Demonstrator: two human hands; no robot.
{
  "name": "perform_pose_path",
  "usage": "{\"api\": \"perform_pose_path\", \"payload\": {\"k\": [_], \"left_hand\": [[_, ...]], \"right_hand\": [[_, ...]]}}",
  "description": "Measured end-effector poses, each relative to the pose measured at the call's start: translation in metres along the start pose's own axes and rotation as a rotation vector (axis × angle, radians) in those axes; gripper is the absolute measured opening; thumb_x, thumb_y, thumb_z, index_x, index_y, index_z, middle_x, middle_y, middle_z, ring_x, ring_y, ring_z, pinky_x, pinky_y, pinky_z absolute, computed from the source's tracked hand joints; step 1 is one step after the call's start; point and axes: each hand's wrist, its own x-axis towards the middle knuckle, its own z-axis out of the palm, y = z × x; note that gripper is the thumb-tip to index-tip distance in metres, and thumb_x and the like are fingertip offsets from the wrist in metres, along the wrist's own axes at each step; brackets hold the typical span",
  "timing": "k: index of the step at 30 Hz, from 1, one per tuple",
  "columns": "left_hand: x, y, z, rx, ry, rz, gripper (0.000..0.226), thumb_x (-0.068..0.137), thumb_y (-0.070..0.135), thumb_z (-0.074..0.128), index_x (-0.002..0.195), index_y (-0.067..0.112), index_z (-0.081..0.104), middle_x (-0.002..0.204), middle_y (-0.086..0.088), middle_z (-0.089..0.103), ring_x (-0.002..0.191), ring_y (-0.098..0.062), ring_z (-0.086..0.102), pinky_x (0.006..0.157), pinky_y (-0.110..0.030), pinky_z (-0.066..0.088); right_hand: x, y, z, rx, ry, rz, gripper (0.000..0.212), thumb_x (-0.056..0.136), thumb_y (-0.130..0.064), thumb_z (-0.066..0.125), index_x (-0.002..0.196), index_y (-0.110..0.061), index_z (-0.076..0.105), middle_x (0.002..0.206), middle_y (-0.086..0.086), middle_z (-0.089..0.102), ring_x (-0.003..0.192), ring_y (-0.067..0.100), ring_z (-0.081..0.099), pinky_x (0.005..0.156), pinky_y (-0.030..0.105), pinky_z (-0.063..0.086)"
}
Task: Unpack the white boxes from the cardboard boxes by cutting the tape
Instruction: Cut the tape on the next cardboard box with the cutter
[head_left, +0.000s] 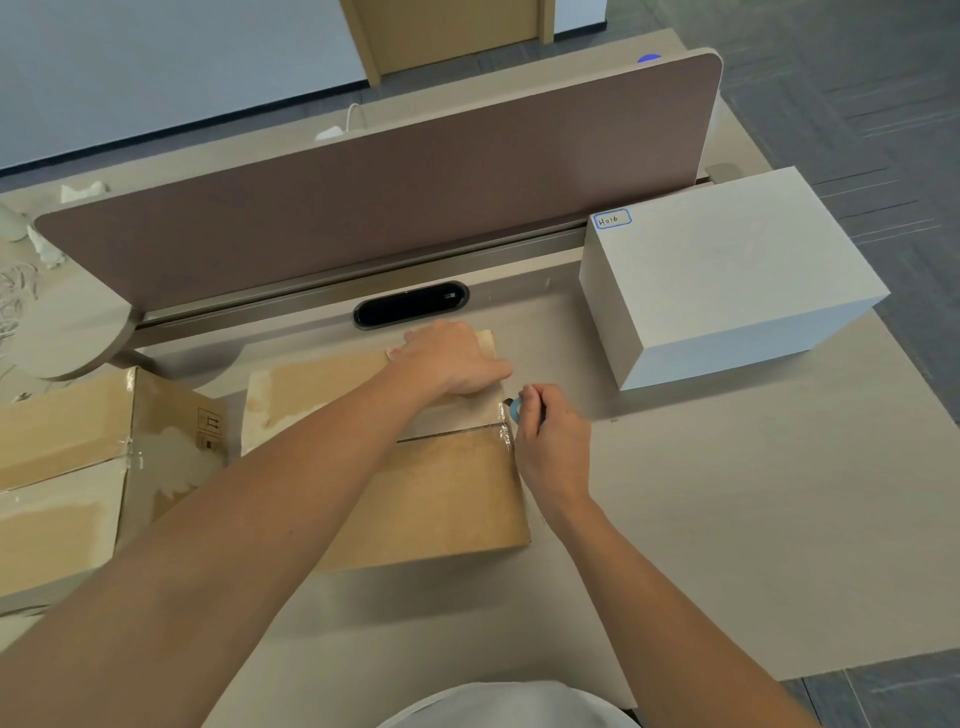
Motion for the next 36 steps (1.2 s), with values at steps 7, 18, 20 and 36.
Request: {"api": "perform_pose_path", "payload": {"k": [7,18,20,36], "left_hand": [[0.002,0.001,0.003,-0.029,0.0,-0.028,0.062,0.06,0.072,0.051,0.093,0.02,0.056,0.111,-0.009,0.063,0.115,-0.042,0.055,0.096,-0.057,0.048],[0.0,0.002,0.001,-0.021,-0.031,-0.032,0.063,0.059,0.072,0.048,0.089,0.017,0.053,0.114,-0.014,0.064,0.117,-0.044,0.055,0.098,-0.058,0.047],[0.0,0.002,0.001,-0.009,-0.038,-0.024,0.063,0.059,0.074,0.048,0.088,0.018,0.054,0.11,-0.012,0.064,0.114,-0.043,0.056,0.097,-0.058,0.047],[-0.012,-0.011,0.002,0.003,-0.03,0.051,0.091,0.081,0.076,0.049,0.15,0.02,0.032,0.154,-0.005,0.039,0.139,-0.04,0.033,0.109,-0.062,0.033]], "right_hand": [[0.002,0.003,-0.007,-0.054,-0.055,-0.064,0.022,0.1,-0.014,0.05,0.087,-0.005,0.065,0.074,0.005,0.066,0.063,0.023,0.055,0.059,0.033,0.04],[0.01,0.0,-0.034,-0.188,-0.358,-0.099,0.026,0.102,-0.022,0.048,0.089,-0.008,0.066,0.071,0.0,0.062,0.063,0.02,0.052,0.056,0.028,0.03],[0.018,-0.002,-0.04,-0.201,-0.434,-0.107,0.027,0.101,-0.022,0.048,0.089,-0.006,0.067,0.074,0.004,0.065,0.067,0.023,0.053,0.058,0.033,0.034],[-0.001,0.016,-0.053,0.013,-0.324,0.12,0.015,0.1,-0.029,0.052,0.095,-0.022,0.064,0.084,-0.008,0.065,0.067,0.004,0.057,0.061,0.012,0.041]]}}
